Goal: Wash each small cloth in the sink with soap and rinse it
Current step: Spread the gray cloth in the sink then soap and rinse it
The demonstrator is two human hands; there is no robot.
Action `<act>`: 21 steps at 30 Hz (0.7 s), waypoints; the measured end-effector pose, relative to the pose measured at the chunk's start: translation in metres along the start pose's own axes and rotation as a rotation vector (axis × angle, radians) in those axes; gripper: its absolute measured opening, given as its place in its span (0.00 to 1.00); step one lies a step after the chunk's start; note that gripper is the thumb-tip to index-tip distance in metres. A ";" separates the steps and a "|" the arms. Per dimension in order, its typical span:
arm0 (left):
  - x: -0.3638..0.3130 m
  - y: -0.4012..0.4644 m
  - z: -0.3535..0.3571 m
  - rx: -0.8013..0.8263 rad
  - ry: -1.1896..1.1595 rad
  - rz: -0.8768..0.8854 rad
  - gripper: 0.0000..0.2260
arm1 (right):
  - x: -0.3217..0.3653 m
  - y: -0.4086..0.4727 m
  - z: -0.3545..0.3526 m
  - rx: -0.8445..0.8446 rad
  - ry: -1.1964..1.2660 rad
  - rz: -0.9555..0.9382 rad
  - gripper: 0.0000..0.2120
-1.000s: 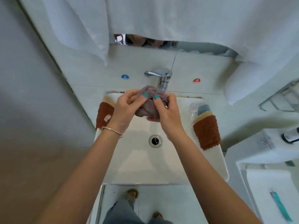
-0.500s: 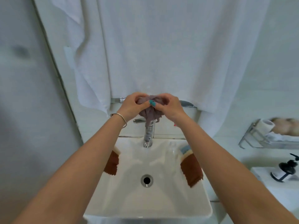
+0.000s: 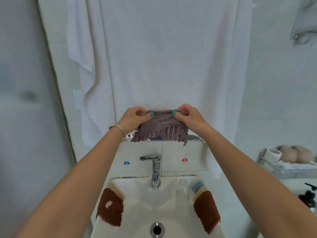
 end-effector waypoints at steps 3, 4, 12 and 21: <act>-0.002 -0.003 -0.005 0.072 -0.044 0.010 0.02 | -0.005 0.003 -0.007 0.019 -0.113 -0.048 0.12; 0.000 -0.004 -0.008 0.117 -0.047 0.010 0.05 | -0.006 0.005 -0.010 0.033 -0.143 -0.053 0.12; 0.017 -0.001 -0.043 0.011 -0.050 -0.090 0.05 | -0.015 0.014 -0.026 0.204 0.056 0.006 0.09; 0.025 -0.005 -0.041 -0.012 -0.477 -0.076 0.10 | -0.019 -0.001 -0.031 0.047 0.577 0.049 0.16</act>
Point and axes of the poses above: each hand's wrist, its own y-axis towards the middle knuckle, its own z-axis out of the palm, x = y × z, the point moved 5 cm from there along y, towards the middle knuckle, and after that the axes turned 6 degrees about -y, right-handed, at the moved point
